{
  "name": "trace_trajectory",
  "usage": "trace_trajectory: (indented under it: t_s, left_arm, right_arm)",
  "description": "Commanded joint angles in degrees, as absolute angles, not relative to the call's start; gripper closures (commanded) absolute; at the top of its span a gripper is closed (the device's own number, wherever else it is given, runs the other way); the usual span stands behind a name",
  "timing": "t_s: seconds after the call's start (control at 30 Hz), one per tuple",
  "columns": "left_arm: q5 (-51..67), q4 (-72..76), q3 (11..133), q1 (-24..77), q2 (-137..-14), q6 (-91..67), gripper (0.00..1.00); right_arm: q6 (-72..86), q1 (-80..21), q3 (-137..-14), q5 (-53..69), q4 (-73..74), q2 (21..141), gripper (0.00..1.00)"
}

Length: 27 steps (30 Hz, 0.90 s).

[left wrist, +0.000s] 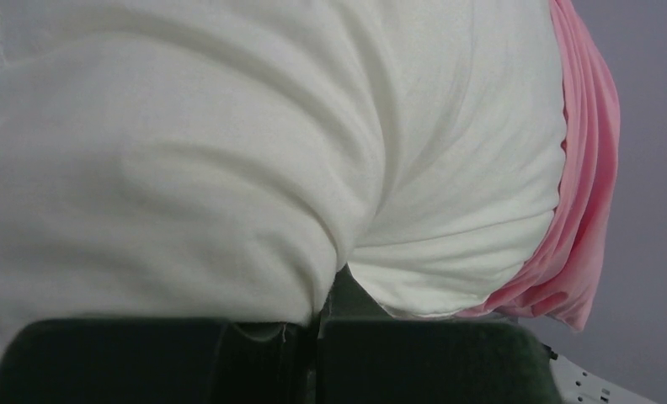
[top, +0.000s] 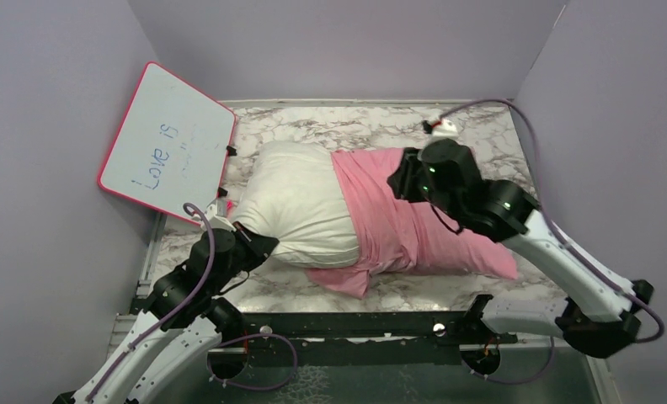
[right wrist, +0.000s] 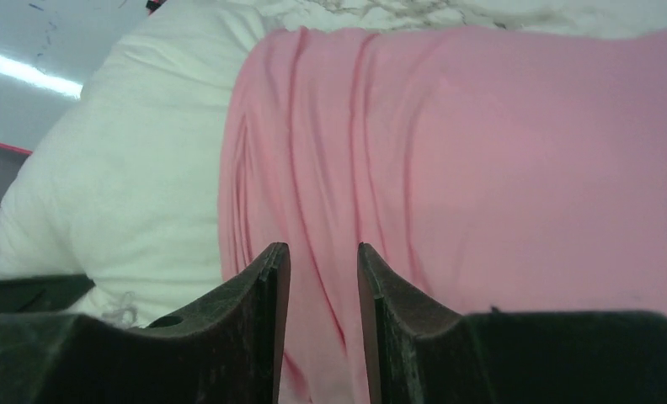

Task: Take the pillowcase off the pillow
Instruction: Remove the pillow from the pillowcase.

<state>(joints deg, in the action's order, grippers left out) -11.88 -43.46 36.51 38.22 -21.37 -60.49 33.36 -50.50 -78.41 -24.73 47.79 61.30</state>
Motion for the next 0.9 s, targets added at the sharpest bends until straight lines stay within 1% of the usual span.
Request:
trace_trajectory:
  t_s: [0.0, 0.07, 0.13, 0.23, 0.27, 0.3, 0.33, 0.4, 0.47, 0.5, 0.57, 0.63, 0.67, 0.7, 0.8, 0.87]
  left_arm:
    - [-10.59, -40.37, 35.00, 37.87, -19.76, -61.52, 1.00]
    - [-9.23, -40.53, 34.28, 37.88, -19.83, -61.44, 1.00]
    - [-7.38, -40.81, 34.07, 37.87, -20.42, -61.22, 1.00]
    - [-4.73, -41.06, 35.74, 37.88, -21.66, -59.71, 1.00]
    - [-4.25, -41.40, 37.33, 37.88, -22.34, -58.14, 0.97]
    - [-4.28, -42.29, 39.28, 37.88, -23.33, -56.82, 0.84]
    - [-4.97, -43.71, 41.88, 37.84, -24.47, -55.38, 0.69]
    - [-7.80, -47.82, 48.06, 37.87, -27.55, -51.76, 0.41]
    - [-12.51, -52.54, 56.23, 37.85, -31.45, -47.71, 0.23]
    - [-14.59, -54.68, 60.25, 37.88, -33.69, -45.26, 0.18]
    - [-16.51, -56.42, 66.73, 37.85, -39.20, -40.05, 0.12]
    - [-15.17, -56.02, 70.98, 37.88, -44.75, -35.09, 0.09]
    - [-14.07, -55.53, 72.49, 37.85, -47.64, -32.92, 0.04]
    - [-12.48, -54.60, 73.60, 37.88, -50.83, -30.97, 0.03]
    - [-8.78, -49.85, 75.16, 37.88, -58.72, -27.19, 0.01]
    - [-7.39, -44.74, 73.47, 37.88, -62.15, -24.96, 0.01]
  right_arm:
    - [23.54, -47.08, -87.26, -19.15, 41.43, 76.95, 0.60]
    - [22.11, -42.77, -90.90, -12.28, 40.53, 83.07, 0.60]
    - [21.27, -40.07, -93.62, -9.79, 40.82, 88.47, 0.60]
    - [20.01, -39.05, -95.17, -8.48, 44.19, 94.01, 0.61]
    - [19.76, -39.03, -93.87, -6.53, 45.07, 94.57, 0.63]
    - [19.80, -39.02, -90.97, -4.00, 44.76, 94.19, 0.64]
    - [19.87, -39.02, -86.63, -1.20, 43.46, 93.31, 0.64]
    - [19.56, -39.09, -76.91, 7.42, 39.48, 90.44, 0.69]
    - [22.42, -39.34, -67.34, 10.63, 35.19, 86.42, 0.70]
    - [24.00, -39.56, -62.65, 11.34, 32.52, 84.33, 0.70]
    - [26.51, -40.41, -53.57, 13.23, 26.59, 80.50, 0.70]
    - [28.61, -41.44, -46.08, 15.73, 21.18, 77.57, 0.70]
    - [29.44, -42.01, -42.78, 16.63, 18.73, 76.53, 0.70]
    - [30.29, -42.81, -40.08, 16.71, 16.77, 75.59, 0.70]
    - [33.37, -45.19, -33.78, 12.54, 12.54, 73.36, 0.72]
    - [35.47, -45.50, -30.43, 11.03, 10.51, 71.38, 0.73]
